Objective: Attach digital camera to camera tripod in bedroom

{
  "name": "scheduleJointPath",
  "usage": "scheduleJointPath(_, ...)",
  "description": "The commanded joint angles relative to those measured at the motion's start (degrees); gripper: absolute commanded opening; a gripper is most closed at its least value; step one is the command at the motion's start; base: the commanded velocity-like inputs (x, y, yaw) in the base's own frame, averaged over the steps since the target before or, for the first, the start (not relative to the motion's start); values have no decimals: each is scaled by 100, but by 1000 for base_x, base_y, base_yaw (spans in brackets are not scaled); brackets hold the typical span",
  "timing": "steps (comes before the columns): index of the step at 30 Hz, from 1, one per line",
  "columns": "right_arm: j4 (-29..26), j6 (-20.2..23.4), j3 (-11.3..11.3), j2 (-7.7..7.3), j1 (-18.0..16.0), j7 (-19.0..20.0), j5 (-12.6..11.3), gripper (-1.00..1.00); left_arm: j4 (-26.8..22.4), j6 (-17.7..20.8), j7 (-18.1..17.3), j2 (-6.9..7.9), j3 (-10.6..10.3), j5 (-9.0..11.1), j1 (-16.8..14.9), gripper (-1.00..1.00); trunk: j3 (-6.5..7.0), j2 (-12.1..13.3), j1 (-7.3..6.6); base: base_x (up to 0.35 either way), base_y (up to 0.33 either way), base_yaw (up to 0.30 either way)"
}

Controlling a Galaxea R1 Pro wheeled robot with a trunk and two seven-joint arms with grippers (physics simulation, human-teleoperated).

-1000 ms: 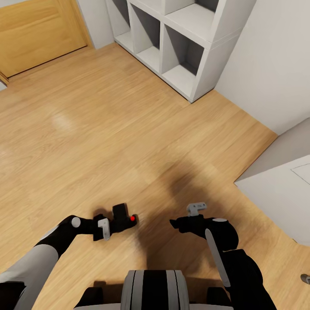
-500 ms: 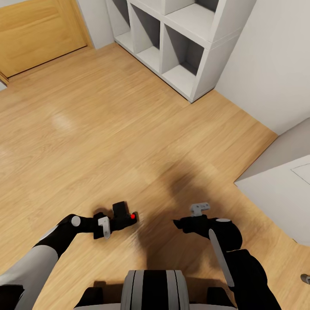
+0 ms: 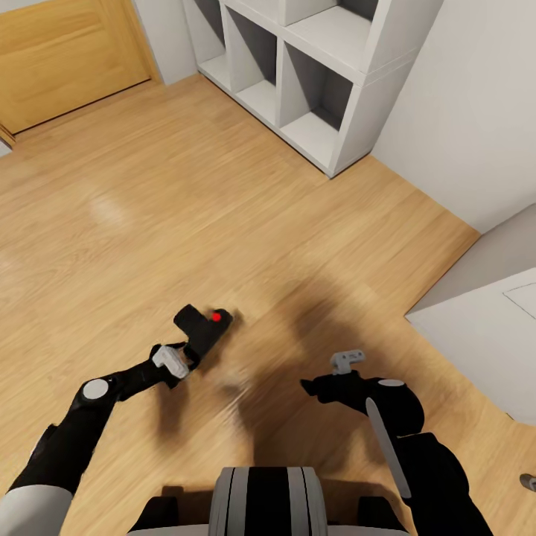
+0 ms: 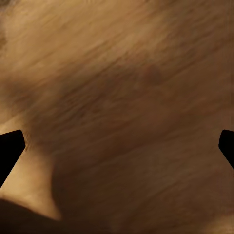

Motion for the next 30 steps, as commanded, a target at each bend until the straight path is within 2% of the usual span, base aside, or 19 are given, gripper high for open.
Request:
scheduleJointPath(1,-5,7,-5,-6,2,80,-8,100,-285,127,-22,-10,82,330,123,-100,-3,-1,0,0,0,0)
scheduleJointPath(3,-5,-21,-10,-24,9,224,-8,100,-734,432,-17,-27,181,1024,324,-100,-3,-1,0,0,0,0)
scheduleJointPath(5,-6,-41,-10,-39,13,341,-8,100,-1090,759,-14,-39,233,1538,485,-100,-3,-1,0,0,0,0)
scheduleJointPath(6,-6,-41,-10,-39,13,341,-8,100,-1090,759,-14,-39,233,1538,485,-100,-3,-1,0,0,0,0)
scheduleJointPath(8,-6,-55,-10,-50,16,419,-8,100,-1365,1078,-6,-57,264,1872,609,-100,-3,-1,0,0,0,0)
scheduleJointPath(10,-6,-63,-11,-57,17,469,-8,100,-1558,1392,1,-87,272,2083,691,-100,-3,-1,0,0,0,0)
scheduleJointPath(12,-6,-69,-14,-61,18,501,-7,100,-1690,1692,5,-145,269,2217,745,-100,-3,-1,0,0,0,0)
scheduleJointPath(13,-6,-69,-14,-61,18,501,-7,100,-1690,1692,5,-145,269,2217,745,-100,-3,-1,0,0,0,0)
scheduleJointPath(16,-6,-76,-19,-65,19,528,-6,100,-1815,2092,-6,-219,278,2359,792,-100,-3,-1,0,0,0,0)
scheduleJointPath(19,-6,-82,-21,-67,20,542,-7,100,-1892,2615,-14,-247,317,2448,814,-100,-3,-1,0,0,0,0)
scheduleJointPath(21,-6,-84,-20,-68,20,548,-7,100,-1977,3099,-8,-260,336,2469,824,-100,-3,-1,0,0,0,0)
scheduleJointPath(22,-6,-84,-20,-68,20,548,-7,100,-1977,3099,-8,-260,336,2469,824,-100,-3,-1,0,0,0,0)
scheduleJointPath(25,-6,-85,-19,-69,20,552,-8,100,-2192,3689,31,-284,383,2483,901,-100,-3,-1,0,0,0,0)
scheduleJointPath(28,-6,-86,-19,-69,20,555,-8,100,-2347,4003,111,-333,558,2508,1058,-100,-3,-1,0,0,0,0)
scheduleJointPath(29,-6,-86,-19,-69,20,555,-8,100,-2347,4003,111,-333,558,2508,1058,-100,-3,-1,0,0,0,0)
scheduleJointPath(30,-6,-86,-19,-69,20,555,-8,100,-2383,4078,156,-380,645,2513,1103,-100,-3,-1,0,0,0,0)
